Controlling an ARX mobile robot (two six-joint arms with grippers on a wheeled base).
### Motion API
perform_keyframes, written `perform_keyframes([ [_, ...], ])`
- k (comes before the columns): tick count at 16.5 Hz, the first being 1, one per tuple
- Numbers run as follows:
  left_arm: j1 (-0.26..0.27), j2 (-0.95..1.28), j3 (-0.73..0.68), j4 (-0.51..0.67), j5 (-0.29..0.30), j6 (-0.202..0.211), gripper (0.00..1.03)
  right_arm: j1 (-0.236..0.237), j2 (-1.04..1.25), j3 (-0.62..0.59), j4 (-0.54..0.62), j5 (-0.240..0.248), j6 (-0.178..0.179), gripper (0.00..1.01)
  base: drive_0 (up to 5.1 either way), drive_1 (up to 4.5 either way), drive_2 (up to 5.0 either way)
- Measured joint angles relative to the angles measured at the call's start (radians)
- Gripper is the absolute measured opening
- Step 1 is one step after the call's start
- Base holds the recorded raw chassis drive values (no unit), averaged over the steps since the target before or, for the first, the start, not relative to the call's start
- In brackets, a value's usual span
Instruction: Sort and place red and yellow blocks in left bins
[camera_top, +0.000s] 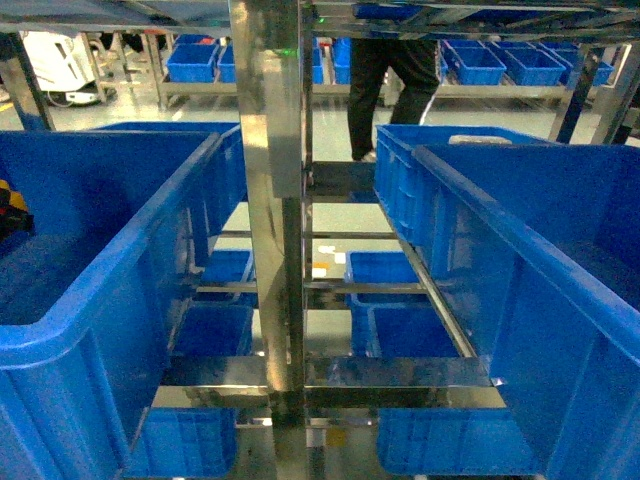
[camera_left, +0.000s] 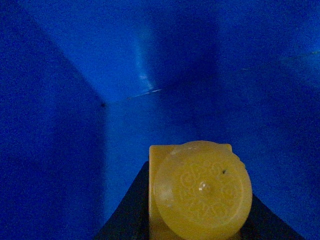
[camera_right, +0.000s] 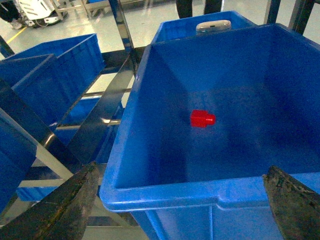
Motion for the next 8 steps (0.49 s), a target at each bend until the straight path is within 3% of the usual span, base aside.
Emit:
perform_keyframes([
  [1,0.019,0.060,0.020,0.039,-0.013,0.001,0.27,0.000,0.000,0.000,0.000,0.000,0.000,0.98,0.0,0.00,0.0],
  [3,0.026,0.091,0.022,0.011,0.038,-0.062,0.31,0.000,0.000,0.000,0.000,0.000,0.000,0.98,0.0,0.00,0.0],
  [5,0.017,0.072,0.016,0.042,0.065,-0.111,0.53,0.000,0.000,0.000,0.000,0.000,0.000,0.98,0.0,0.00,0.0],
  [7,0.003,0.032,-0.002,0.056,0.084,-0.129,0.71,0.000,0.000,0.000,0.000,0.000,0.000,0.98,0.0,0.00,0.0],
  [8,-0.010,-0.005,-0.024,0.069,0.101,-0.135,0.86,0.000,0.000,0.000,0.000,0.000,0.000,0.98,0.0,0.00,0.0],
])
